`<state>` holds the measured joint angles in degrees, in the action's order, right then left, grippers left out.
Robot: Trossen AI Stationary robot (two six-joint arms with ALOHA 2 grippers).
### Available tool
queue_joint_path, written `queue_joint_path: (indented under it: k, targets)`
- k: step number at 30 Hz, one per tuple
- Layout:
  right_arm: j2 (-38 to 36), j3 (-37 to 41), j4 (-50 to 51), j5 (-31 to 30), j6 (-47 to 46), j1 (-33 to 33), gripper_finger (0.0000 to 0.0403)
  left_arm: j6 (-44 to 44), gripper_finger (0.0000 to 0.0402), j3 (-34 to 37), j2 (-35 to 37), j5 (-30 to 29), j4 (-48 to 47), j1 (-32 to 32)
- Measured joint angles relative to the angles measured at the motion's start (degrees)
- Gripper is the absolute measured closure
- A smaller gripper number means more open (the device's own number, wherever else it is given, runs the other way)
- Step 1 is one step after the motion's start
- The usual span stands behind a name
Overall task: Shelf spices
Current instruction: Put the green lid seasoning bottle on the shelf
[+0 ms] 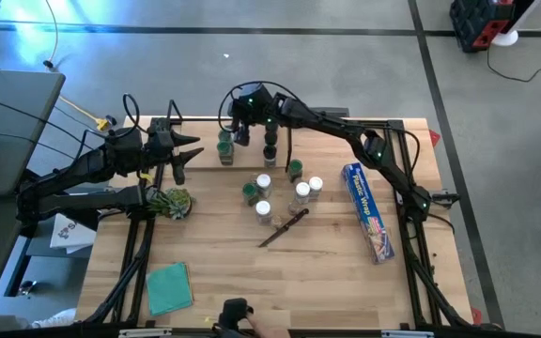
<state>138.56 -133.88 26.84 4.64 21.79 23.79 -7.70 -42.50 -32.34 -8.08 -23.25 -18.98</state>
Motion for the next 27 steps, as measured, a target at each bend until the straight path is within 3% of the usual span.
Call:
queue_joint_path:
  k: [7, 18, 27]
  targets:
    - [1.85, 0.02, -3.92, -0.39, 0.32, 0.83, 0.0144, 0.04, 0.0261, 0.0, -0.02, 0.01, 0.11, 0.0]
    - [3.63, 0.02, -2.37, 8.01, -0.75, 3.13, 0.0144, 0.15, 0.0261, 0.0, -0.02, 0.01, 0.4, 0.01]
    - [3.63, 0.02, -2.26, 8.04, -0.75, 2.4, 0.0144, 0.12, 0.0261, 0.0, -0.02, 0.01, 0.37, 0.01]
